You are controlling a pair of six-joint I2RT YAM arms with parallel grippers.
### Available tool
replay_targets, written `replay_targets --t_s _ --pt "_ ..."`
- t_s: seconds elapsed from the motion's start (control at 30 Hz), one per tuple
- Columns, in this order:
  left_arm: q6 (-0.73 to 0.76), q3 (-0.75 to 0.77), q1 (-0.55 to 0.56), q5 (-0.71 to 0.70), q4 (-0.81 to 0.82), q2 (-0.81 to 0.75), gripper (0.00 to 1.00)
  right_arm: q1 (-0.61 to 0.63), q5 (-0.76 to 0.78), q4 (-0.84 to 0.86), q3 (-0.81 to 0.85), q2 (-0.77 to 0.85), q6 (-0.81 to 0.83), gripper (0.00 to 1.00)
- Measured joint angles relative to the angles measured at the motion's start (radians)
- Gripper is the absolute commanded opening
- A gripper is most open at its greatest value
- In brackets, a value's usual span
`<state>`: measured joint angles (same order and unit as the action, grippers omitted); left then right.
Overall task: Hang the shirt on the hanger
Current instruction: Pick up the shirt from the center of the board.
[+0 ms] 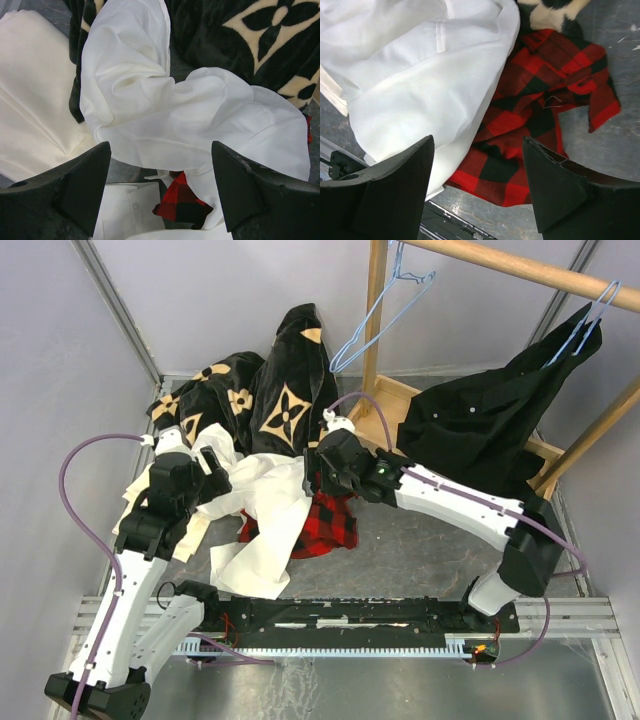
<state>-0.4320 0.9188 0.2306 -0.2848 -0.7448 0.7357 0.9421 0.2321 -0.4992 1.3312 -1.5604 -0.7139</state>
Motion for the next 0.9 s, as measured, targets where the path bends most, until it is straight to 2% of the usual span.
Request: replay_targets --t_s 0.23,0.33,0.43,0.5,0.57,0.7,0.73,0.9 --pt "0.002 -0.003 0.0 0.0 0.002 0.002 0.87 -0.001 -0.053 0.029 0.009 -0.121 -0.032 0.81" --pt "0.005 -0.004 0.0 0.0 0.008 0.002 0.87 -0.005 -0.077 0.037 0.032 -0.169 -0.038 0.75" --pt "0.005 -0.004 0.0 0.0 0.014 0.003 0.87 -0.01 -0.101 0.065 0.054 -0.208 -0.039 0.62" --pt "0.005 -0.004 0.0 0.0 0.016 0.004 0.86 -0.015 -0.111 0.078 0.065 -0.224 -0.039 0.46" --pt "0.005 -0.004 0.0 0.002 0.016 0.004 0.86 -0.019 -0.117 0.082 0.076 -0.234 -0.037 0.35" --pt "0.006 -0.004 0.0 0.002 0.019 0.011 0.86 -0.03 -0.103 0.09 0.078 -0.23 -0.035 0.02" --pt "0.006 -0.004 0.0 0.002 0.019 0.013 0.86 -0.033 -0.097 0.092 0.077 -0.226 -0.032 0.0" --pt "0.006 -0.01 0.0 -0.001 0.021 0.014 0.85 -0.039 -0.068 0.106 0.059 -0.14 0.017 0.0"
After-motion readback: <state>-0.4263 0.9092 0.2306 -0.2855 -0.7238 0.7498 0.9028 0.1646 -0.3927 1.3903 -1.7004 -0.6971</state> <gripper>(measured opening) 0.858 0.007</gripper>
